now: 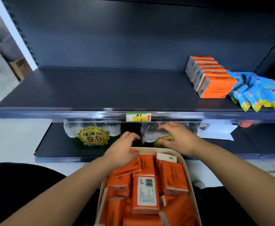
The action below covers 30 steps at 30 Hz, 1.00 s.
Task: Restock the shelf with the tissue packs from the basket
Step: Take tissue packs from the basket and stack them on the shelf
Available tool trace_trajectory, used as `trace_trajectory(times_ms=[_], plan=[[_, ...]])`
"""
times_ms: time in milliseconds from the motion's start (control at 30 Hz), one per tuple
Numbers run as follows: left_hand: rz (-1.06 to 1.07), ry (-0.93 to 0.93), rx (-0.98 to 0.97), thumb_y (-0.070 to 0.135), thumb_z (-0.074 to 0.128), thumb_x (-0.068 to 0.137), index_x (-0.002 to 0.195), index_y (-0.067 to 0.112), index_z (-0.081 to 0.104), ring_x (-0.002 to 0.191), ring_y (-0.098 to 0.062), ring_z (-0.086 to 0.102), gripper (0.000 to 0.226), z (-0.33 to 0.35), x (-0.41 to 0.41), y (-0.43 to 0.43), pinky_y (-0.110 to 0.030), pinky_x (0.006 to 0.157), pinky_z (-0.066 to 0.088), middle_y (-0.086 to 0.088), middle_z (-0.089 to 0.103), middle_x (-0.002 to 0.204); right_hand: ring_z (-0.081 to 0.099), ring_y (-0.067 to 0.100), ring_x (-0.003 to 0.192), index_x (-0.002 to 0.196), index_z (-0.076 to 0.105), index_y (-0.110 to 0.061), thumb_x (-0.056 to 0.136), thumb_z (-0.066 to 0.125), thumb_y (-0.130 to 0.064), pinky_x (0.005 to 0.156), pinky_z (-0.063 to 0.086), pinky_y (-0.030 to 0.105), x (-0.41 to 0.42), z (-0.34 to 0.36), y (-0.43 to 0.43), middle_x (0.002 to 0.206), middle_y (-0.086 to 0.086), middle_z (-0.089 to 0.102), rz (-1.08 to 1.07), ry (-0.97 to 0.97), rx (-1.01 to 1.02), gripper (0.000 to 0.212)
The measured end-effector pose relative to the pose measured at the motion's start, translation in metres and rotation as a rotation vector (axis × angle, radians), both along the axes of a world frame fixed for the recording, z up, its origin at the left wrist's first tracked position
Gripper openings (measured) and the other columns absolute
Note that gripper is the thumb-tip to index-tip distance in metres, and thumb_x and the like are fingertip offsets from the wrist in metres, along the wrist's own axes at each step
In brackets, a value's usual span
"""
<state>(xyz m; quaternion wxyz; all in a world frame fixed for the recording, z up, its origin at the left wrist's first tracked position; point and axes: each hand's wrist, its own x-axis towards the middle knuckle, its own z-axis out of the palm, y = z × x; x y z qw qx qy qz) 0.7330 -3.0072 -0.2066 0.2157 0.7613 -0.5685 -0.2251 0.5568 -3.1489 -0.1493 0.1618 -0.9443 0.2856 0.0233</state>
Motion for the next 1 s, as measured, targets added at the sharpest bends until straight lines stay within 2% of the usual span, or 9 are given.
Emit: trace_trajectory(times_ms=[133,233,333,467,600,767,867,933,1000], plan=[[0.001,-0.016,0.206,0.037,0.063,0.083,0.136,0.028,0.042,0.115,-0.018,0.054,0.058,-0.037,0.011,0.01,-0.035,0.097,0.047,0.005,0.047,0.126,0.051,0.015,0.119,0.134,0.05,-0.022,0.092,0.06,-0.041,0.1,0.042,0.03,-0.01,-0.038,0.011,0.135,-0.001,0.053,-0.014,0.166,0.14,0.048],[0.043,-0.042,0.311,0.038,0.063,0.083,0.14,0.028,0.036,0.12,-0.022,0.049,0.064,-0.055,0.025,0.012,-0.041,0.101,0.044,0.0,0.047,0.133,0.05,0.018,0.121,0.139,0.042,-0.024,0.086,0.065,-0.043,0.099,0.043,0.028,-0.021,-0.063,0.015,0.138,-0.002,0.048,-0.048,0.39,0.277,0.061],[0.07,-0.076,0.371,0.039,0.061,0.086,0.142,0.026,0.036,0.124,-0.025,0.045,0.062,-0.071,0.036,0.01,-0.044,0.103,0.042,-0.003,0.048,0.135,0.055,0.019,0.115,0.137,0.041,-0.029,0.072,0.065,-0.056,0.099,0.047,0.036,-0.037,-0.082,0.011,0.135,-0.002,0.052,-0.103,0.546,0.353,0.075],[0.063,-0.173,0.428,0.042,0.056,0.092,0.146,0.026,0.034,0.129,-0.027,0.038,0.06,-0.085,0.037,0.003,-0.045,0.105,0.037,-0.003,0.047,0.14,0.053,0.02,0.11,0.128,0.048,-0.03,0.074,0.07,-0.055,0.096,0.047,0.034,-0.055,-0.101,0.005,0.124,0.0,0.055,-0.126,0.582,0.311,0.064],[0.059,-0.194,0.508,0.049,0.057,0.09,0.144,0.03,0.035,0.13,-0.03,0.033,0.062,-0.088,0.036,-0.002,-0.048,0.104,0.032,-0.004,0.043,0.141,0.029,0.025,0.138,0.15,0.023,-0.024,0.069,0.072,-0.059,0.113,0.031,0.037,-0.06,-0.112,0.003,0.153,0.004,0.026,-0.169,0.555,0.27,0.101],[0.1,-0.121,0.509,0.056,0.068,0.078,0.139,0.029,0.039,0.128,-0.031,0.032,0.073,-0.086,0.039,0.002,-0.047,0.106,0.031,-0.008,0.036,0.134,0.012,0.029,0.145,0.153,0.007,-0.026,0.073,0.071,-0.059,0.115,0.02,0.047,-0.058,-0.118,0.004,0.16,0.001,0.015,-0.141,0.592,0.181,0.108],[0.1,-0.029,0.461,0.05,0.073,0.077,0.134,0.024,0.038,0.126,-0.029,0.04,0.072,-0.083,0.039,0.005,-0.046,0.105,0.036,-0.007,0.044,0.134,0.008,0.031,0.145,0.153,0.001,-0.032,0.067,0.074,-0.062,0.114,0.015,0.051,-0.056,-0.122,0.004,0.16,0.002,0.01,-0.147,0.609,0.165,0.117],[0.089,0.092,0.427,0.041,0.075,0.079,0.128,0.021,0.038,0.12,-0.024,0.05,0.064,-0.08,0.038,0.006,-0.041,0.1,0.041,-0.004,0.052,0.13,0.01,0.03,0.144,0.153,0.008,-0.034,0.064,0.075,-0.063,0.113,0.017,0.051,-0.054,-0.12,0.003,0.157,0.004,0.012,-0.162,0.593,0.144,0.115],[0.076,0.178,0.396,0.035,0.075,0.081,0.123,0.021,0.037,0.113,-0.021,0.055,0.059,-0.075,0.036,0.007,-0.036,0.094,0.046,-0.001,0.053,0.122,0.017,0.028,0.139,0.147,0.027,-0.03,0.067,0.07,-0.066,0.111,0.02,0.05,-0.052,-0.117,0.003,0.148,0.004,0.022,-0.143,0.548,0.136,0.098]])
